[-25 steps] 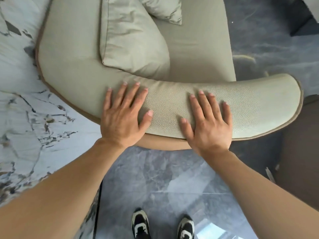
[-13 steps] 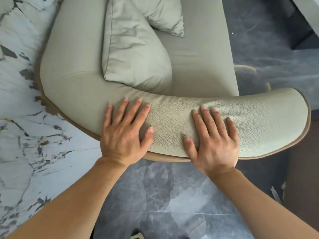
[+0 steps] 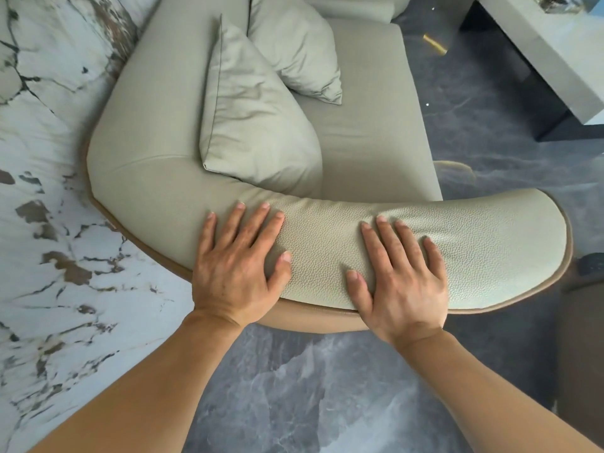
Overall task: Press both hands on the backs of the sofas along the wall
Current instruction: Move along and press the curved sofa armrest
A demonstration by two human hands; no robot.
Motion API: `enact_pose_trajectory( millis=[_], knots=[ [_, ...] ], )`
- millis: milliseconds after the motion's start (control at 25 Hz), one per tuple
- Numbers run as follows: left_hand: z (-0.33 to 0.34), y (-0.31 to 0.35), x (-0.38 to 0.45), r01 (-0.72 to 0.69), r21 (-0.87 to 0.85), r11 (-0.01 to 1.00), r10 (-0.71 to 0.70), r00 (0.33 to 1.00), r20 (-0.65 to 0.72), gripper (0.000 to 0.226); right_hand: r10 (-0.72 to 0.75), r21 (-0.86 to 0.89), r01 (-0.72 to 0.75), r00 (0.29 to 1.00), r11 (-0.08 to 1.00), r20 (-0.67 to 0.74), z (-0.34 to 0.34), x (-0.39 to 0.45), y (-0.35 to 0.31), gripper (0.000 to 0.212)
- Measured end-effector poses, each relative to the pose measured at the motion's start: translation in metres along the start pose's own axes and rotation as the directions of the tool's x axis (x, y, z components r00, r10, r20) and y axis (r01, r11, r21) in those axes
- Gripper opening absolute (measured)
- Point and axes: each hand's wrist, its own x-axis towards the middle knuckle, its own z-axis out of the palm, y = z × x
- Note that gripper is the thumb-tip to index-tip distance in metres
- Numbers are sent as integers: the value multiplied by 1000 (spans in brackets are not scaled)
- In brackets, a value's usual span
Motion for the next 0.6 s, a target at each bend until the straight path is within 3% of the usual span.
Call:
enact_pose_trajectory(
  millis=[600],
  knots=[
    [34,-18,95,-3,12,1000,4,999,-48,54,11,-8,-10,1000,1000,16,36,95,16,67]
  ],
)
